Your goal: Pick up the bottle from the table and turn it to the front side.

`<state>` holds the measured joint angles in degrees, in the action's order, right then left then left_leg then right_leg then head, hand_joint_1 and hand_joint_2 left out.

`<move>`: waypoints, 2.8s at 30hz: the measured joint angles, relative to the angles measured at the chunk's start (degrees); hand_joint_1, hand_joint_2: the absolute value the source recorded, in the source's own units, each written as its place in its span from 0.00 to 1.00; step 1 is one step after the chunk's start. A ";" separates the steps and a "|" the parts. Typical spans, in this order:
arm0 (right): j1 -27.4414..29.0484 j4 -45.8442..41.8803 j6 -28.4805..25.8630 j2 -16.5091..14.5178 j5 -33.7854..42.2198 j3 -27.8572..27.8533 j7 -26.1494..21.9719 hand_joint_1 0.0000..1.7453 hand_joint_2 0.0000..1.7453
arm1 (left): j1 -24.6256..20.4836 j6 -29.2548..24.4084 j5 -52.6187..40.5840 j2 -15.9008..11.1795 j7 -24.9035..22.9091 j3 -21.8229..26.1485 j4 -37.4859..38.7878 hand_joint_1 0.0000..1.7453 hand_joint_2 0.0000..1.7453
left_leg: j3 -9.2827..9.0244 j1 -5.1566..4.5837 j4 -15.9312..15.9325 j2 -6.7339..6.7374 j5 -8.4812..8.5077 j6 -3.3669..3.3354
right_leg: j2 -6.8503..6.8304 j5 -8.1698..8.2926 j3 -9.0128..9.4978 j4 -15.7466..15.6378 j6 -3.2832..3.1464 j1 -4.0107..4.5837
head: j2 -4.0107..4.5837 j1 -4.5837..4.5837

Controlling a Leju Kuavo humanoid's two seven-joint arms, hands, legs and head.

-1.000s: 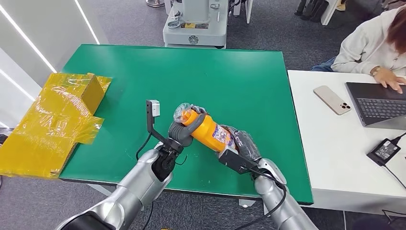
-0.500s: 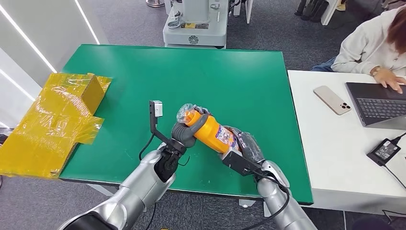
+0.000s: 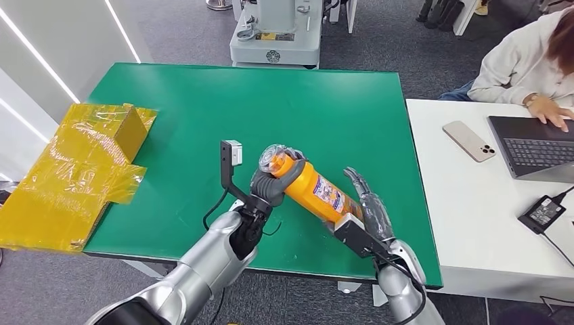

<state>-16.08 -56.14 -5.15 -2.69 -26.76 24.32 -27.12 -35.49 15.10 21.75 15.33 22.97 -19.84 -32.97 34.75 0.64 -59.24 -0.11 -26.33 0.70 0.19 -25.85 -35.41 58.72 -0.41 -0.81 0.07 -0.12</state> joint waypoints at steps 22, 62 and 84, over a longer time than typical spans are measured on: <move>9.60 -19.68 -0.84 0.31 -0.88 0.65 0.50 0.00 1.00 | 0.82 -26.13 -26.93 -3.40 8.44 -0.44 -9.95 1.00 1.00 | 0.03 0.01 0.03 -0.01 0.00 0.00 | -0.01 -0.01 -0.01 0.01 -0.01 0.01 | 0.00 0.00; 10.19 -21.52 3.38 0.44 6.58 1.04 -4.11 0.00 1.00 | -13.57 -47.00 -111.49 -26.75 -50.10 -23.34 8.39 1.00 1.00 | -0.05 0.04 0.11 0.30 0.03 0.10 | 0.31 -0.02 -0.08 0.12 -0.09 0.05 | 0.00 -0.01; 12.17 -21.66 2.64 0.57 8.05 1.04 -4.34 0.00 1.00 | -8.26 -46.06 -104.48 -32.43 -41.40 -20.22 12.24 1.00 1.00 | -0.01 0.03 0.11 0.19 0.02 0.10 | 0.18 -0.03 -0.08 0.11 -0.08 0.04 | 0.00 -0.01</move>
<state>-3.90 -77.79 -2.50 -2.12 -18.71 25.36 -31.46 -43.74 -30.95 -82.74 -17.10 -18.44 -40.06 -20.73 34.74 0.67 -59.13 0.08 -26.30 0.80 0.37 -25.88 -35.49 58.83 -0.50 -0.77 0.07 -0.13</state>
